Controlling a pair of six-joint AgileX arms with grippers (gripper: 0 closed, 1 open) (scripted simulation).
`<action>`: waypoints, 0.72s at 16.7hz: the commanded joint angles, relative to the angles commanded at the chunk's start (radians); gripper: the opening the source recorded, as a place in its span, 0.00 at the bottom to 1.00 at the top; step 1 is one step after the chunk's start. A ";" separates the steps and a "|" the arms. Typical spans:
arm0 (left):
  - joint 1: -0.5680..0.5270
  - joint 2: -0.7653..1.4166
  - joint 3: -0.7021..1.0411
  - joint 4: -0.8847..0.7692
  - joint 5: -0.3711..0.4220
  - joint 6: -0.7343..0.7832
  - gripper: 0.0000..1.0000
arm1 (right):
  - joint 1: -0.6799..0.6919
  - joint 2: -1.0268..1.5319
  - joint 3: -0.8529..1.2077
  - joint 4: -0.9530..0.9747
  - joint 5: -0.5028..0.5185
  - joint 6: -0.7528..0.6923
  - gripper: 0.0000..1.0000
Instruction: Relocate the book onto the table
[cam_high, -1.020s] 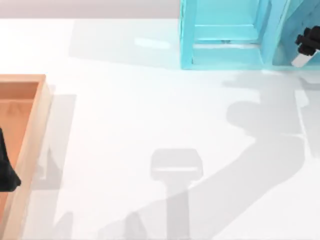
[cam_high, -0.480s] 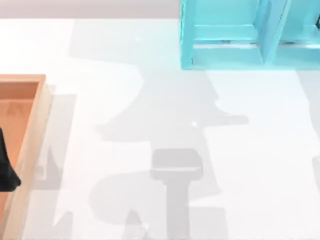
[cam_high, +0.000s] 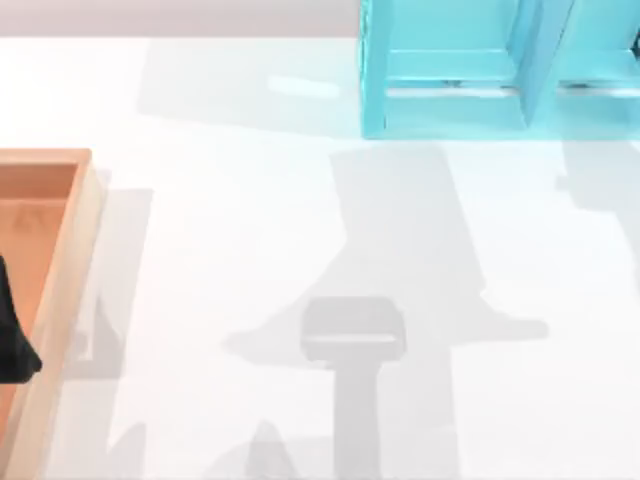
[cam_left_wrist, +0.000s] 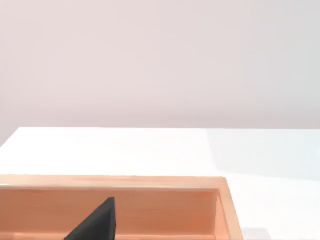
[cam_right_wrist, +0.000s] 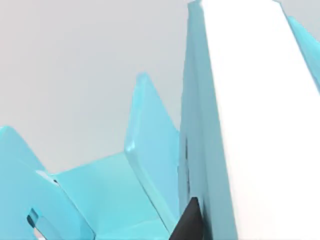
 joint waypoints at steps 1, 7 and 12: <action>0.000 0.000 0.000 0.000 0.000 0.000 1.00 | 0.000 0.000 0.000 0.000 0.000 0.000 0.00; 0.000 0.000 0.000 0.000 0.000 0.000 1.00 | 0.033 0.014 0.000 0.008 0.025 -0.029 0.00; 0.000 0.000 0.000 0.000 0.000 0.000 1.00 | 0.257 0.094 0.004 0.038 0.199 -0.266 0.00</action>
